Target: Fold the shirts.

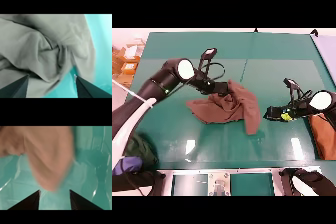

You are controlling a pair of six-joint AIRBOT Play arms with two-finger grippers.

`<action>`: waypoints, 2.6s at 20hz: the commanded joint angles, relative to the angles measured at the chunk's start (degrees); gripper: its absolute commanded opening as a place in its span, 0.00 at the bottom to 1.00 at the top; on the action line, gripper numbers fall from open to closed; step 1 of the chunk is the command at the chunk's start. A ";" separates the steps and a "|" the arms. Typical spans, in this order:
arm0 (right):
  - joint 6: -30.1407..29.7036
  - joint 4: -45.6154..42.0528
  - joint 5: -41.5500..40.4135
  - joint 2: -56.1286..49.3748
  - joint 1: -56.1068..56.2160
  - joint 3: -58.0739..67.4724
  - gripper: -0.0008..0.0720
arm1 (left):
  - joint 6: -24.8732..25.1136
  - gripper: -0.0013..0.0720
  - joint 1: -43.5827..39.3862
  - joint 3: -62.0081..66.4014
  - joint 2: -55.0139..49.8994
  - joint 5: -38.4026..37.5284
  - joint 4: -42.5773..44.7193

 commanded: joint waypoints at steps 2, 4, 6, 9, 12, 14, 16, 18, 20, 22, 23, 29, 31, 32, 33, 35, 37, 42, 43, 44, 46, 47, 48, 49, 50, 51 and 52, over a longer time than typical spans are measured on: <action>0.02 0.15 -0.24 -0.37 -0.26 0.98 0.62 | 4.07 0.91 11.10 3.45 0.50 -13.77 1.16; 0.02 0.17 -2.34 -2.78 -0.26 -0.63 0.70 | 5.35 0.91 16.96 0.72 1.90 -18.82 2.34; 0.02 0.31 -3.85 -7.15 -0.26 -1.51 0.70 | 6.73 0.91 19.98 -6.14 2.58 -18.25 2.38; -0.04 1.01 -5.88 -14.86 -0.26 -1.51 0.70 | 7.08 0.91 21.29 -16.13 2.21 -7.61 2.54; -0.63 1.57 -8.46 -20.76 -0.26 -1.46 0.70 | 9.66 0.91 21.29 -17.99 -0.96 1.07 -0.22; -4.81 4.98 -9.64 -23.08 -0.28 -1.44 0.70 | 12.79 0.91 21.29 -17.99 -4.44 2.08 -4.81; -9.25 8.61 -10.29 -24.79 -0.26 -0.87 0.70 | 14.64 0.91 21.29 -17.97 -7.06 2.60 -7.28; -10.14 9.99 -10.91 -25.92 -0.26 0.22 0.69 | 17.29 0.76 21.29 -17.59 -8.13 4.11 -11.85; -11.02 11.06 -10.86 -26.77 -0.26 1.55 0.58 | 21.73 0.08 21.29 -16.85 -8.24 3.45 -15.80; -12.87 12.57 -10.60 -26.80 -0.28 2.82 0.12 | 22.03 0.06 21.29 -14.45 -8.24 0.85 -15.82; -13.79 12.35 -9.51 -26.80 -0.31 4.11 0.04 | 21.99 0.06 21.29 -12.44 -8.22 -0.96 -15.56; -13.81 8.44 8.79 -22.73 -9.66 26.38 0.04 | 13.94 0.06 22.36 8.61 -0.20 -11.72 -3.13; -13.09 8.48 10.64 -18.49 -14.08 36.59 0.04 | 11.61 0.06 23.30 16.31 5.35 -11.76 0.07; -12.46 8.48 10.80 -16.15 -16.24 41.83 0.04 | 10.49 0.06 23.63 20.22 8.31 -11.10 1.40; -12.11 8.57 10.82 -14.14 -18.21 46.58 0.04 | 9.81 0.06 23.82 23.87 11.02 -10.64 1.90; -10.54 9.33 10.86 -10.38 -21.86 55.17 0.04 | 9.44 0.06 24.06 31.12 16.20 -9.92 3.23; -9.62 9.53 10.71 -6.93 -24.13 61.70 0.04 | 8.26 0.06 24.06 37.18 20.76 -9.33 4.70; -9.81 11.80 0.96 2.78 -24.81 70.16 0.04 | 8.04 0.06 24.06 38.21 32.85 -1.55 2.64; -10.60 12.00 -1.40 4.72 -24.81 70.16 0.04 | 8.04 0.06 24.06 38.21 34.05 -1.36 1.38; -10.93 11.93 -3.23 6.10 -24.81 70.16 0.04 | 8.04 0.06 24.06 38.27 34.73 -1.95 -0.11; -10.95 11.93 -5.14 6.99 -24.81 70.16 0.04 | 7.98 0.06 24.06 38.14 34.95 -4.15 -0.48; -10.93 11.96 -5.18 6.86 -24.81 70.12 0.04 | 7.78 0.06 24.06 37.57 34.95 -5.14 -0.44; -10.95 12.26 -5.20 5.99 -24.81 69.75 0.04 | 7.30 0.06 24.06 36.15 34.88 -5.79 -0.39; -10.97 13.05 -5.20 4.66 -24.81 69.20 0.04 | 6.95 0.06 24.06 34.34 34.71 -6.27 -0.39; -11.43 14.29 -5.14 2.95 -24.81 68.57 0.04 | 6.97 0.06 24.06 32.00 34.29 -6.97 -0.35; -12.85 17.09 -5.09 0.83 -24.79 67.52 0.04 | 6.97 0.06 24.06 29.20 33.73 -7.37 -0.31; -14.16 20.55 -5.09 -1.53 -24.79 66.10 0.04 | 6.97 0.06 24.06 25.75 32.74 -7.85 -0.33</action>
